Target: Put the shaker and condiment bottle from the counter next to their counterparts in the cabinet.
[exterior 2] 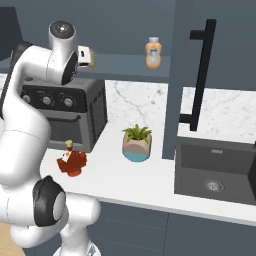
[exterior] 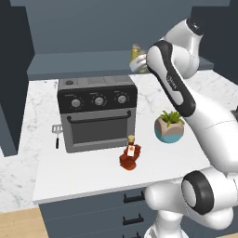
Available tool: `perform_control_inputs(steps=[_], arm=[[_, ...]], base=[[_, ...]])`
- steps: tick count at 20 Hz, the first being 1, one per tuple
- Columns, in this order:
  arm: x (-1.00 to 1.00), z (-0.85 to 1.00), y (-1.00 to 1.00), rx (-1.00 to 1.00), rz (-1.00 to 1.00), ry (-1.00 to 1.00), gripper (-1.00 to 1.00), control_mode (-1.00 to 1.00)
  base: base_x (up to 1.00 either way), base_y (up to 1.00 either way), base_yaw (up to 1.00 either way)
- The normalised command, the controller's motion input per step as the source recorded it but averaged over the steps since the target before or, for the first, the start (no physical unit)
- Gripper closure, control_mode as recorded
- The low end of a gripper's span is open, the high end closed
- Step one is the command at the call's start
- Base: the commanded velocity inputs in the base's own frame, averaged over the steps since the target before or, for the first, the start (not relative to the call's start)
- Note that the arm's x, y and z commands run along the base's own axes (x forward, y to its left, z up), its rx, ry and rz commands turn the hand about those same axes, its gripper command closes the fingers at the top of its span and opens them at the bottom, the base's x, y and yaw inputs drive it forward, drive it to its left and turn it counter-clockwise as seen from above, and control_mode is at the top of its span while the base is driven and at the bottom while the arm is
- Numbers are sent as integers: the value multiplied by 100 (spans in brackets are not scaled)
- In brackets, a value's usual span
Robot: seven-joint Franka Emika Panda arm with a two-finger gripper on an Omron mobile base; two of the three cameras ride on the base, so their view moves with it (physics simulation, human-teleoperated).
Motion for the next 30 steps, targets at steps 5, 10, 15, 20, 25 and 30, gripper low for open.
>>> perform_control_inputs(steps=[5, 10, 15, 20, 25, 30], arm=[[9, 22, 29, 0, -9, -1, 100, -100], [1, 0, 13, 3, -16, 7, 100, -100], [4, 0, 8, 1, -27, 2, 100, -100], [18, 0, 17, 0, -28, -7, 100, -100], [18, 0, 12, 0, -23, -3, 100, -100], [44, 0, 2, 0, -9, -1, 100, -100]], base=[[0, 0, 0], [0, 0, 0], [0, 0, 0], [0, 0, 0], [0, 0, 0], [0, 0, 0]])
